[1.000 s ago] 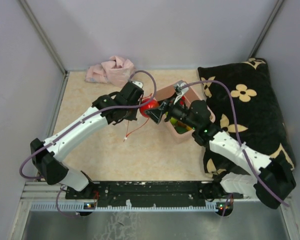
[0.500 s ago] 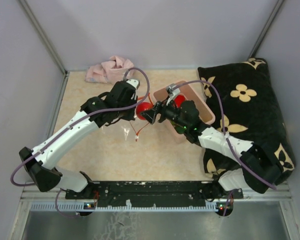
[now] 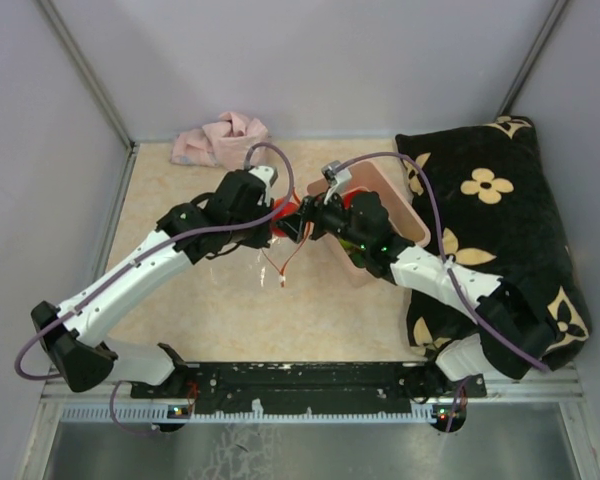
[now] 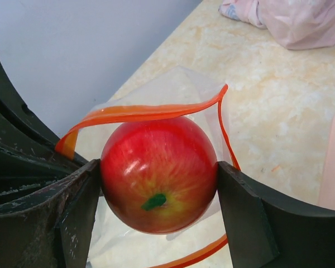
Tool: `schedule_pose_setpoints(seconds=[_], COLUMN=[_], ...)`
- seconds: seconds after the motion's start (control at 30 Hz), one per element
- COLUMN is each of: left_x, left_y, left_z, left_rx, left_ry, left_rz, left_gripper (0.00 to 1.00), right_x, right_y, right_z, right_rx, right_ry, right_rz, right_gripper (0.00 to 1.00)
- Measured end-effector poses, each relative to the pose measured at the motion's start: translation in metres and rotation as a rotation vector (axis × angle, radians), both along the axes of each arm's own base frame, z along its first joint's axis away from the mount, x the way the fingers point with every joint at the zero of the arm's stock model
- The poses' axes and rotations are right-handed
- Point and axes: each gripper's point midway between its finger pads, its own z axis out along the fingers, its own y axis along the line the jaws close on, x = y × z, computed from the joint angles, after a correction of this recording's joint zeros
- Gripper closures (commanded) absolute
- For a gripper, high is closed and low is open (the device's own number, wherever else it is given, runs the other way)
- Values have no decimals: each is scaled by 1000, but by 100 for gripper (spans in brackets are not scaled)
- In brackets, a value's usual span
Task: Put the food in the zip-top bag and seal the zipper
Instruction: Place the fake fruit in the zipper food storage bag.
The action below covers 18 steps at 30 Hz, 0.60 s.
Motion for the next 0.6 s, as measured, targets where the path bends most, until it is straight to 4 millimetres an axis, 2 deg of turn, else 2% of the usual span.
schedule_pose_setpoints(seconds=[0.17,0.23,0.47,0.6], left_x=[-3,-3,-8,-9], left_y=[3,3,0,-1], left_z=[-7,-6,13,16], left_rx=[-20,-41,-140,-172], left_ry=[9,5,-28,-35], left_rz=[22,29,32,36], left_gripper=[100,100,100,100], right_x=[-3,-4,-8,-11], right_y=[1,0,0,1], right_z=[-1,-6,-11,-14], right_rx=[-29,-57,-91,-99], right_ry=[7,23,47,58], right_rz=[8,11,19,30], right_gripper=[31,25,23,12])
